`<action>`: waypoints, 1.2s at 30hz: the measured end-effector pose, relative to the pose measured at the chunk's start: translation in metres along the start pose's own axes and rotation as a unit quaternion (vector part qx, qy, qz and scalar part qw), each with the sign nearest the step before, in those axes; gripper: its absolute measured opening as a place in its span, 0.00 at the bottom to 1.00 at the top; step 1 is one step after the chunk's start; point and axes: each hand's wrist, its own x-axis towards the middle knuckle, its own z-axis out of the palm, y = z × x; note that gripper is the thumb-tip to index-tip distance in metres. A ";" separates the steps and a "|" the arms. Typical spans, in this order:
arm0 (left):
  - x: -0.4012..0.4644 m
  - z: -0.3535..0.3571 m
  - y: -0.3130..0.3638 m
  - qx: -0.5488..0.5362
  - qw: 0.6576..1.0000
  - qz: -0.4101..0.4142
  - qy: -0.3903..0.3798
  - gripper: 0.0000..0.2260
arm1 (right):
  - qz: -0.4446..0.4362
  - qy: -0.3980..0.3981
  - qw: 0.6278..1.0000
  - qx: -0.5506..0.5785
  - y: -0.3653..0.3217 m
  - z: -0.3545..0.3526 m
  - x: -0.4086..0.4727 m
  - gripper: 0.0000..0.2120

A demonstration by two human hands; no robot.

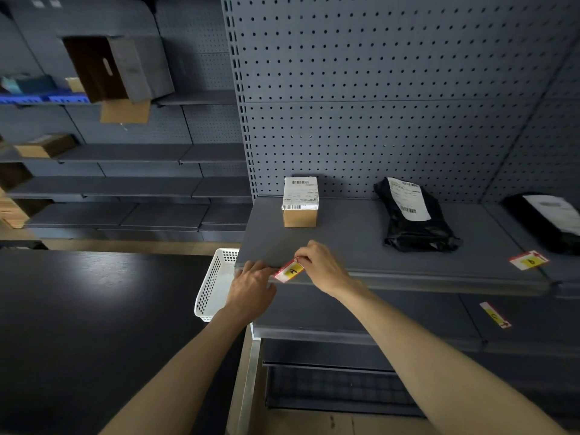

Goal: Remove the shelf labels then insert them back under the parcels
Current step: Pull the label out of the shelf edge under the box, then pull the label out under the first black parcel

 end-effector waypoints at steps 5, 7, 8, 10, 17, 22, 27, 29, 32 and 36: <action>0.007 -0.008 0.011 0.002 1.000 -0.009 0.007 0.14 | 0.002 0.026 1.000 -0.001 0.006 -0.024 -0.021 0.14; 0.013 -0.013 0.020 -0.008 1.000 -0.006 0.019 0.12 | 0.005 0.032 0.999 -0.004 0.016 -0.039 -0.036 0.13; 0.016 -0.014 0.028 -0.012 1.000 0.000 0.023 0.11 | 0.010 0.037 0.999 -0.009 0.024 -0.047 -0.045 0.13; 0.024 -0.015 0.047 -0.018 0.999 0.016 0.029 0.09 | 0.027 0.052 0.998 -0.026 0.041 -0.065 -0.064 0.12; 0.058 0.000 0.163 -0.018 0.997 0.077 0.024 0.11 | 0.099 0.104 0.985 -0.092 0.123 -0.149 -0.130 0.09; 0.085 0.033 0.259 -0.030 0.991 0.129 0.019 0.10 | 0.129 0.124 0.976 -0.120 0.191 -0.214 -0.165 0.08; 0.118 0.073 0.353 -0.044 0.990 0.134 0.010 0.10 | 0.131 0.125 0.974 -0.138 0.270 -0.268 -0.174 0.07; 0.130 0.091 0.384 -0.035 0.992 0.122 -0.001 0.08 | 0.128 0.107 0.976 -0.137 0.300 -0.282 -0.172 0.06; 0.144 0.115 0.420 -0.028 0.994 0.100 -0.027 0.10 | 0.123 0.088 0.978 -0.141 0.335 -0.297 -0.168 0.06; 0.161 0.139 0.449 -0.028 0.996 0.063 -0.063 0.11 | 0.095 0.065 0.983 -0.143 0.367 -0.303 -0.158 0.06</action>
